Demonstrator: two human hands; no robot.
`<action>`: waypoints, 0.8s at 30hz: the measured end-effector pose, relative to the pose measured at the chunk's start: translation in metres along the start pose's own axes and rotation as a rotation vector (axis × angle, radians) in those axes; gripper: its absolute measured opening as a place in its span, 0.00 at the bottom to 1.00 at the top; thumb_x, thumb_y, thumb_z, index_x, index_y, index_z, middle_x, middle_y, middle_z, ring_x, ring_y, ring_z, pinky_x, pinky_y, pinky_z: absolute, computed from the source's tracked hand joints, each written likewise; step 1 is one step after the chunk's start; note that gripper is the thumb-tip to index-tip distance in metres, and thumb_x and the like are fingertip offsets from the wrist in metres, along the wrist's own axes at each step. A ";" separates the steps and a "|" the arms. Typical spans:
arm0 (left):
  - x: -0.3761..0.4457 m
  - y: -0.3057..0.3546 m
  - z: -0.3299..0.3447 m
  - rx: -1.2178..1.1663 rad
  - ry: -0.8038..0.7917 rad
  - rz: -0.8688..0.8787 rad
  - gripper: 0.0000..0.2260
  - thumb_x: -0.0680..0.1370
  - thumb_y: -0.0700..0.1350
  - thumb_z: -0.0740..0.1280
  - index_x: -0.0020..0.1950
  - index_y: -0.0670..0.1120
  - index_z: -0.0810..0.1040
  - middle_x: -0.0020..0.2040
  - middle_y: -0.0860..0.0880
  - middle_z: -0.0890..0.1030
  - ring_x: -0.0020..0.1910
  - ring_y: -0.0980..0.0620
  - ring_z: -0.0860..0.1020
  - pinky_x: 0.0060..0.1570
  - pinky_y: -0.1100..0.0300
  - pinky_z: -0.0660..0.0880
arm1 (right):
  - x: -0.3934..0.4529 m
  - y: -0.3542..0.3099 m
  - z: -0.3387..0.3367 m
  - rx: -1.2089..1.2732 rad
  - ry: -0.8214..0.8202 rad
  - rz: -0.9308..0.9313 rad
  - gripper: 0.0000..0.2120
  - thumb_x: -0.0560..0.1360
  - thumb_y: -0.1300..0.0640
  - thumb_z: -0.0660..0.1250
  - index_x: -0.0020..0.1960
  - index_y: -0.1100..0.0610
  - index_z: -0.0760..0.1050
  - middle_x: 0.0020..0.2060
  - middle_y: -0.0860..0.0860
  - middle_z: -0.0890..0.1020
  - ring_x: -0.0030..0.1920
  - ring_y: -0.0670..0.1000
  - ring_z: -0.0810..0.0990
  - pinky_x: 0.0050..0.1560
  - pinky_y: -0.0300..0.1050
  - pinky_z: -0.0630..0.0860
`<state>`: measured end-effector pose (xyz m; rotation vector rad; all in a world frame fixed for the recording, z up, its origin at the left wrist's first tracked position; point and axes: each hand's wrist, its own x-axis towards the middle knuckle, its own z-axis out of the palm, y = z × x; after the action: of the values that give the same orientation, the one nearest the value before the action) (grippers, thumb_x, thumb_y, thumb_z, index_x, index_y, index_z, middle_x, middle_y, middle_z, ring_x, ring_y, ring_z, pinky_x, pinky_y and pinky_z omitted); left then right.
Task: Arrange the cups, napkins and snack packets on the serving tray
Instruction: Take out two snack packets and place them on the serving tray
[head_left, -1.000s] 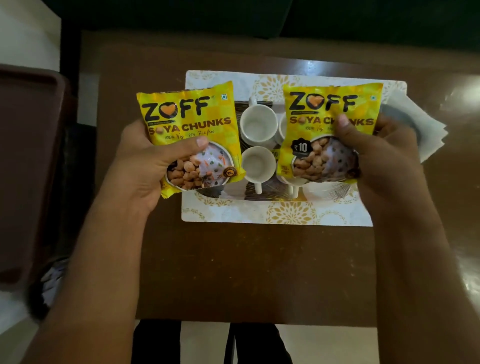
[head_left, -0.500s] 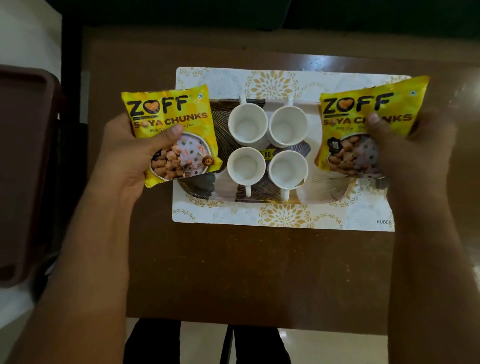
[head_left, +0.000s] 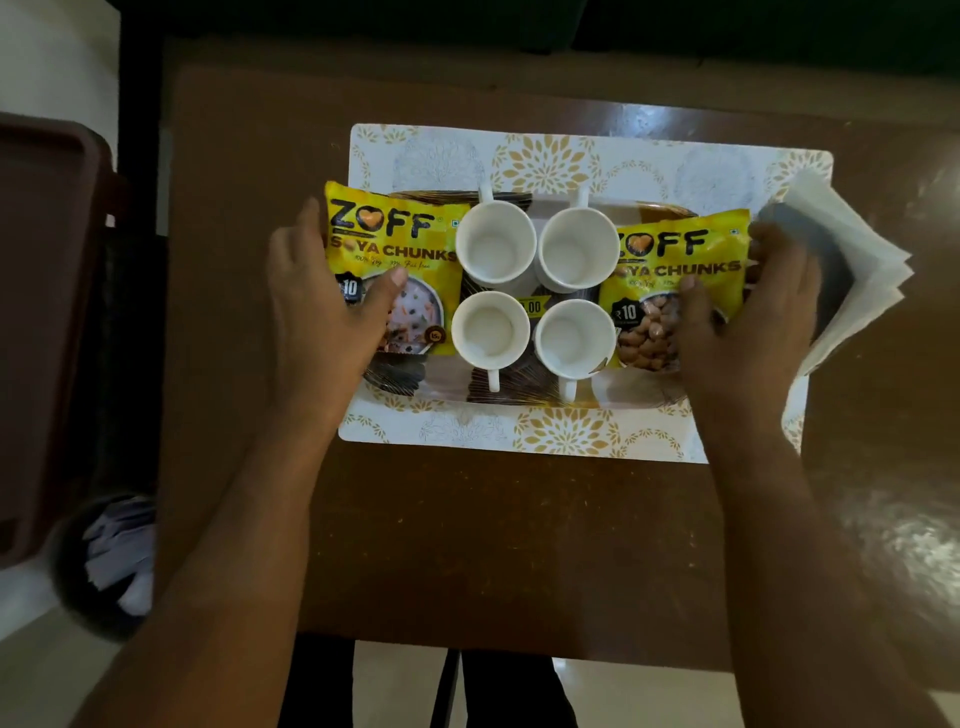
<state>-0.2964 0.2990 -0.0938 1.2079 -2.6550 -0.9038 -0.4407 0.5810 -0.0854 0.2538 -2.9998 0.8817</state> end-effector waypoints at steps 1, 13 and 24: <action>-0.002 0.001 0.001 0.069 0.006 0.019 0.39 0.79 0.60 0.72 0.83 0.43 0.61 0.74 0.40 0.70 0.74 0.44 0.70 0.70 0.49 0.70 | -0.003 -0.002 0.000 -0.044 0.012 -0.043 0.24 0.80 0.54 0.68 0.72 0.64 0.70 0.67 0.64 0.75 0.68 0.62 0.75 0.67 0.52 0.72; -0.022 0.000 0.021 0.522 -0.069 0.288 0.34 0.87 0.56 0.56 0.87 0.45 0.44 0.88 0.40 0.45 0.87 0.38 0.46 0.82 0.32 0.53 | -0.025 0.008 0.029 -0.410 -0.181 -0.247 0.26 0.87 0.44 0.52 0.84 0.48 0.53 0.85 0.57 0.52 0.85 0.60 0.48 0.82 0.70 0.49; -0.033 0.004 0.029 0.565 -0.093 0.243 0.35 0.86 0.59 0.56 0.87 0.49 0.43 0.87 0.39 0.44 0.87 0.35 0.44 0.80 0.28 0.55 | -0.020 0.006 0.029 -0.476 -0.259 -0.224 0.28 0.87 0.41 0.47 0.85 0.46 0.45 0.85 0.57 0.44 0.85 0.64 0.42 0.79 0.76 0.47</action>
<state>-0.2861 0.3385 -0.1104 0.8926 -3.1576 -0.1744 -0.4203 0.5739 -0.1139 0.7181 -3.1998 0.1132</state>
